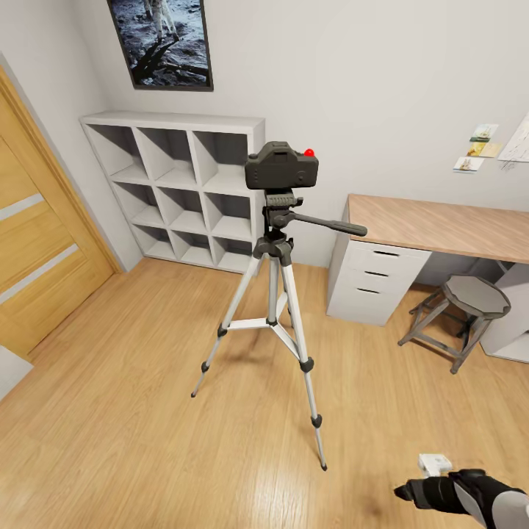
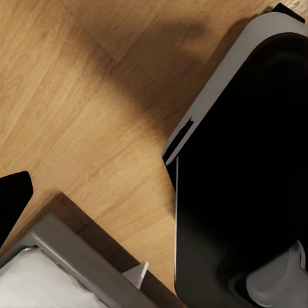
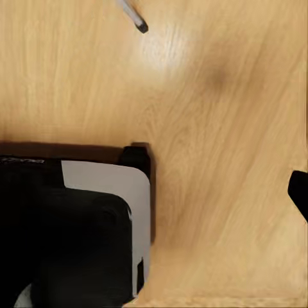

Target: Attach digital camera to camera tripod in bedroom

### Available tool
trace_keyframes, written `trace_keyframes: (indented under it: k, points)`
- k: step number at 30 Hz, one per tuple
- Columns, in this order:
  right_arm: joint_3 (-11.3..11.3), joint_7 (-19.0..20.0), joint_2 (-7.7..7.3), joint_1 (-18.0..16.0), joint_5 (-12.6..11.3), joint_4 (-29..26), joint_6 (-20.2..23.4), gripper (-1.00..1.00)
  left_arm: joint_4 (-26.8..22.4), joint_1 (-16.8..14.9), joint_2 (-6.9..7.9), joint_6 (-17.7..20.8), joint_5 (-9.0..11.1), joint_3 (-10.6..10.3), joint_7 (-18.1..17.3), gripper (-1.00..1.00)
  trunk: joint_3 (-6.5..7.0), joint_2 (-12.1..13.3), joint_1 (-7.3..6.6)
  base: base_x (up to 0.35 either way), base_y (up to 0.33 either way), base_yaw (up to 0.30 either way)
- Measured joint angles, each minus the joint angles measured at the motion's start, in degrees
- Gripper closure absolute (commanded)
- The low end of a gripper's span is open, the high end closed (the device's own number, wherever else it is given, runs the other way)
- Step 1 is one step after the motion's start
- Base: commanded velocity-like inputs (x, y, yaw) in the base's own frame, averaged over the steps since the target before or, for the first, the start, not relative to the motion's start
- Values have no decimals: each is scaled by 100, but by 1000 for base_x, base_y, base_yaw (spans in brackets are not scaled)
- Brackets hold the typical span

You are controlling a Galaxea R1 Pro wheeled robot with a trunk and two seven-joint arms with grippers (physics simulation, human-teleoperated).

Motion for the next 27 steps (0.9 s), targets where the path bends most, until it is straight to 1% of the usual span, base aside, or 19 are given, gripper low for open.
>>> trace_keyframes:
  k: [1, 2, 3, 4, 5, 6, 7, 8, 9, 10, 12, 15, 17, 20, 23, 25, 26, 27]
  points:
    - [-3, -81, 10, 160, 4, 22, -41, -100, 0, 0, 0, 0, 0, 2, 0, -100, 0, 0, 0, 0, 0, 0]
    - [-18, -232, 33, 466, 5, 51, -107, -100, 1, 0, -1, 0, 0, 1, -1, -100, 0, 0, 0, 0, 0, 0]
    - [-8, -309, 55, 657, 13, 65, -141, -100, -2, 0, -1, 0, 0, 1, 0, -100, 0, 0, 0, 0, 0, 0]
    - [-59, -524, 177, 983, 7, 81, -267, -100, -3, -1, -3, 0, -5, -1, -2, -100, 1, 0, 1, 0, 0, 0]
    - [-45, -890, 371, 1531, -11, 101, -578, -100, -10, -1, 0, -1, -7, 0, -2, -100, 0, -1, 0, 0, 0, 0]
    - [-48, -1127, 468, 1622, -44, 102, -794, -100, -13, -1, 3, -1, -5, 0, -1, -100, 0, -1, 0, 0, 0, 0]
    - [-55, -1251, 506, 1677, -71, 102, -906, -100, -13, -1, 5, -1, -4, 0, -2, -100, 0, -1, 0, 0, 0, 0]
    - [-54, -1474, 580, 1809, -119, 104, -1116, -100, -14, -1, 10, -1, -3, 0, 0, -100, 0, -1, 0, 0, 0, 0]
    - [-58, -1575, 623, 1877, -145, 101, -1211, -100, -14, -1, 13, -1, -2, 0, 1, -100, 0, -1, 0, 0, 0, 0]
    - [-57, -1739, 698, 1998, -179, 97, -1367, -100, -15, -1, 17, -1, -5, 0, 1, -100, 0, -1, 0, 0, 0, 0]
    - [-60, -1894, 779, 2121, -211, 95, -1524, -100, -15, -1, 20, -1, -9, -4, -1, -100, 0, -1, 0, 0, 0, 0]
    - [-61, -2018, 841, 2209, -232, 95, -1620, -100, -15, -1, 1, 8, -53, -15, -8, -100, 0, -1, 1, 0, 0, 0]
    - [-62, -2045, 852, 2224, -236, 95, -1635, -100, -15, -1, -22, 16, -74, -23, -9, -100, 1, -1, 1, 0, 0, 0]
    - [-63, -2078, 867, 2245, -240, 95, -1699, -100, -15, -1, -108, 40, -131, -47, -38, -100, 1, -1, 1, 0, 0, 0]
    - [-63, -2079, 871, 2256, -238, 95, -1730, -100, -15, -1, -123, 59, -163, -56, -103, -100, 1, -1, 1, 0, 0, 0]
    - [-62, -2081, 875, 2265, -238, 95, -1747, -100, -15, -1, -121, 70, -205, -61, -221, -100, 1, -1, 1, 0, 0, 0]
    - [-64, -2083, 870, 2280, -241, 96, -1750, -100, -15, -1, -109, 91, -309, -66, -503, -100, 0, -1, 1, 0, 0, 0]
    - [-66, -2082, 869, 2282, -241, 95, -1748, -100, -15, -1, -107, 97, -330, -67, -545, -100, 0, -1, 1, 0, 0, 0]
